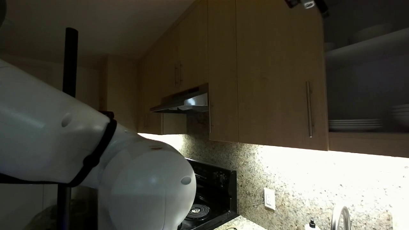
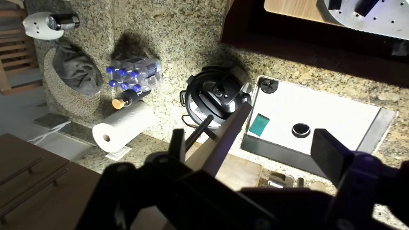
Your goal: Open the top right cabinet door
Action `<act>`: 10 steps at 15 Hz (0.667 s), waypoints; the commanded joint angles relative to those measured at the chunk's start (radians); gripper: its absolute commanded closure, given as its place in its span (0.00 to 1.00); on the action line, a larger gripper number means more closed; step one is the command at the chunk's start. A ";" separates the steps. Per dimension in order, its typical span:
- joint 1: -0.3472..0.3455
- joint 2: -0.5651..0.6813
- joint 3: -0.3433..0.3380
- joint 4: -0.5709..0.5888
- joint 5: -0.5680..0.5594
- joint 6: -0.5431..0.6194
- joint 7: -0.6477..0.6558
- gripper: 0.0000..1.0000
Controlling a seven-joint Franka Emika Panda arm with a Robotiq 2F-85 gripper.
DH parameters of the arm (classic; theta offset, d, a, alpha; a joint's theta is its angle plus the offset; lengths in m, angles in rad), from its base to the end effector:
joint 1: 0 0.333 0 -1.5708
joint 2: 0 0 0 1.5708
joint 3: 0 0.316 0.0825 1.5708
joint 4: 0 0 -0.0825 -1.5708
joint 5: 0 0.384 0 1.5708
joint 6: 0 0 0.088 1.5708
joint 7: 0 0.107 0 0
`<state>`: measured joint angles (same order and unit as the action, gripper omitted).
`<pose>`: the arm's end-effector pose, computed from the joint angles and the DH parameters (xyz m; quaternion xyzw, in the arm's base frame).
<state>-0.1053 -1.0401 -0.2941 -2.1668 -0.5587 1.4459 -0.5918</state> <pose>0.1501 -0.2074 0.7134 0.9781 0.0714 0.0621 0.1855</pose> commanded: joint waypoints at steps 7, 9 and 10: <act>0.112 0.035 0.079 0.018 0.152 -0.015 0.242 0.00; 0.114 0.049 0.096 0.022 0.215 -0.007 0.323 0.00; 0.112 0.056 0.108 0.023 0.243 -0.001 0.362 0.00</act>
<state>0.0058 -1.0214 -0.2131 -2.1639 -0.3903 1.4384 -0.3366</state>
